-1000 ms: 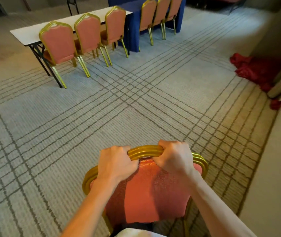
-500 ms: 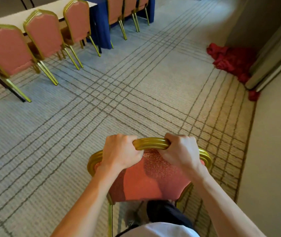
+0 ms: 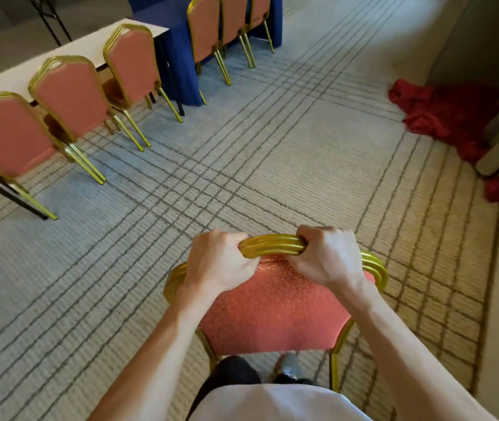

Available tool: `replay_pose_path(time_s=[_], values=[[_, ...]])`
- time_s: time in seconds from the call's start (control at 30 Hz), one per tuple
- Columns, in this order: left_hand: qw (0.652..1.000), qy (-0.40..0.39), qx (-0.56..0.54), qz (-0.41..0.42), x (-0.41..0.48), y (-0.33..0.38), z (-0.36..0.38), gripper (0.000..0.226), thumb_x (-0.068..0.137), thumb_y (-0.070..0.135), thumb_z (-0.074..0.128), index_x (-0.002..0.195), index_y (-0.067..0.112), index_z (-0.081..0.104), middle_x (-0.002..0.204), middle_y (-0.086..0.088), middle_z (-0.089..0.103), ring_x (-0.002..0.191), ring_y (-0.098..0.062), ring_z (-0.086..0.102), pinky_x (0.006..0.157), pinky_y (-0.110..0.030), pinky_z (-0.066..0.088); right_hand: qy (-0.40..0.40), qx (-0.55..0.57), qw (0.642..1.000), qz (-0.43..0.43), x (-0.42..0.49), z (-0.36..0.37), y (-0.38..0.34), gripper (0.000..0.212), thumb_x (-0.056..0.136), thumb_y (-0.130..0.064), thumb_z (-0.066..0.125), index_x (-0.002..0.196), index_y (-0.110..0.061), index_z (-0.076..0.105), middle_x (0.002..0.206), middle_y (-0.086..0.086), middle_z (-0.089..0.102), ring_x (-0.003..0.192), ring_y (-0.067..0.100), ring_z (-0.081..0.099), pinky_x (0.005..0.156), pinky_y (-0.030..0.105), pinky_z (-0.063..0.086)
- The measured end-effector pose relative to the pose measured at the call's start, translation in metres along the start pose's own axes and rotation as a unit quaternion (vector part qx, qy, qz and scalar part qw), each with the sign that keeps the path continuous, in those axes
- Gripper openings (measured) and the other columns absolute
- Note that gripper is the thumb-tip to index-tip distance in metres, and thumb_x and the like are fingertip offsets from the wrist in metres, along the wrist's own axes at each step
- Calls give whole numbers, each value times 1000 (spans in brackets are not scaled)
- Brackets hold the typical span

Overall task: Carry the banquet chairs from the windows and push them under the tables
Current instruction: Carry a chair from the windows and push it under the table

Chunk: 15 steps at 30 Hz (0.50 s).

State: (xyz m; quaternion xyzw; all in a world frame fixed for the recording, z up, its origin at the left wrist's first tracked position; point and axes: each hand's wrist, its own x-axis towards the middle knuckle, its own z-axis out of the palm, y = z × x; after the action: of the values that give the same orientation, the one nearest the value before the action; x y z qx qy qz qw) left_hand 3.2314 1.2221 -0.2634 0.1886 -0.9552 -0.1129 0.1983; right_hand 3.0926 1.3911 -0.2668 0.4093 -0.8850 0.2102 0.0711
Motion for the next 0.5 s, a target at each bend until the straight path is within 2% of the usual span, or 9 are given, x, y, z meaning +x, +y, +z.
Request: replay_pose_path(time_s=[0.07, 0.23, 0.33, 0.5], values=[[1000, -3, -8, -5, 33, -7, 10, 34, 69, 49, 67, 59, 20, 51, 55, -1, 61, 56, -30, 62, 49, -30, 37, 0, -3, 1000, -9, 33, 5, 11, 39, 76, -60, 58, 63, -26, 42, 59, -1, 64, 60, 31, 65, 57, 33, 48], [1000, -18, -17, -19, 125, -34, 37, 38, 69, 49, 69, 60, 22, 44, 57, -2, 63, 60, -29, 62, 52, -32, 40, -5, -16, 1000, -13, 127, 24, 38, 42, 75, -52, 72, 63, -27, 40, 59, -1, 64, 61, 32, 65, 58, 33, 47], [1000, -12, -14, -10, 184, -64, 57, 36, 71, 47, 69, 62, 16, 55, 56, -2, 62, 59, -29, 61, 52, -31, 36, -17, -35, 999, -1, 187, 41, 44, 41, 78, -54, 68, 62, -24, 46, 59, -1, 64, 61, 33, 65, 59, 33, 48], [999, -6, -27, 18, 280, -116, 83, 31, 70, 43, 73, 61, 18, 57, 56, 0, 62, 56, -26, 60, 53, -26, 28, -43, -44, 997, 36, 286, 69, 49, 40, 79, -58, 63, 66, -24, 47, 66, 2, 69, 70, 34, 67, 65, 35, 49]])
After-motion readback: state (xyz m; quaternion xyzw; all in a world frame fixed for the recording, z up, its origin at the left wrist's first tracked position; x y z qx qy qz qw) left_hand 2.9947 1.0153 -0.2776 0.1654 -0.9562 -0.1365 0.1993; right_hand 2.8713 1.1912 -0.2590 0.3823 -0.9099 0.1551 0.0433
